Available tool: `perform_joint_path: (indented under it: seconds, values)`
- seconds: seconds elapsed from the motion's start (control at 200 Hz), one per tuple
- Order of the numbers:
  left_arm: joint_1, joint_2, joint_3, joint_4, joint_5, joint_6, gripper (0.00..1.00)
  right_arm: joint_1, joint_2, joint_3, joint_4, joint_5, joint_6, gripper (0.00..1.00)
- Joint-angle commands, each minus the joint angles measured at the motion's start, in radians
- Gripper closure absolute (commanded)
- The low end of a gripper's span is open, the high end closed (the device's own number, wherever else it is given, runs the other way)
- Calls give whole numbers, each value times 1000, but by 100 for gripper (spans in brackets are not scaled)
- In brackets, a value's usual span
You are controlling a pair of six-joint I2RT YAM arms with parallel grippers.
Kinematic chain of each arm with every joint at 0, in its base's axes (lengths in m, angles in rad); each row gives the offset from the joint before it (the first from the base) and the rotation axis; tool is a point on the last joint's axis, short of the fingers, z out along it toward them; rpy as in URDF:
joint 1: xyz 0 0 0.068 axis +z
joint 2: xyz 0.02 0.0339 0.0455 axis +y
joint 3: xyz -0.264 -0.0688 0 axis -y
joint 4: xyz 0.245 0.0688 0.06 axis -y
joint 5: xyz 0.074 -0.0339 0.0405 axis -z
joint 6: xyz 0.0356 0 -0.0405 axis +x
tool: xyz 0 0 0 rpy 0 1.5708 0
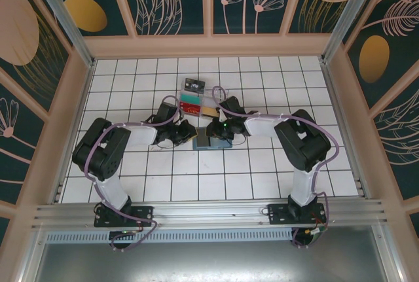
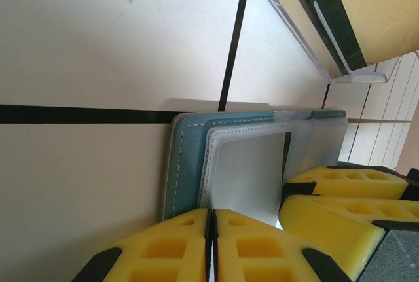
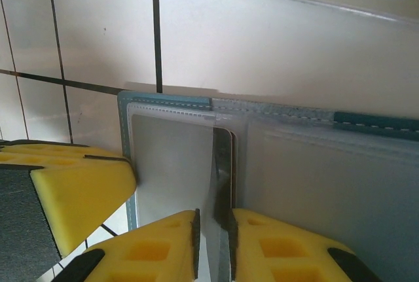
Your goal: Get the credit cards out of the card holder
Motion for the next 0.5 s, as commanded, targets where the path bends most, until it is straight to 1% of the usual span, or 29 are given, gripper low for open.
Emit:
perform_joint_path:
  seconds: [0.0,0.205,0.34,0.405,0.495]
  values:
    - [-2,28,-6,-15,-6,16,87,3,29,25,-55,13,-6,77]
    - [-2,30,-4,-48,-28,31,87,6,38,34,-110,68,-12,76]
    - [-3,33,-5,-49,-31,31,87,9,47,35,-117,76,-17,75]
    - [-3,34,-6,-46,-29,30,87,12,51,37,-106,60,-23,76]
    - [-4,36,-7,-38,-22,28,87,16,51,38,-71,7,-34,77]
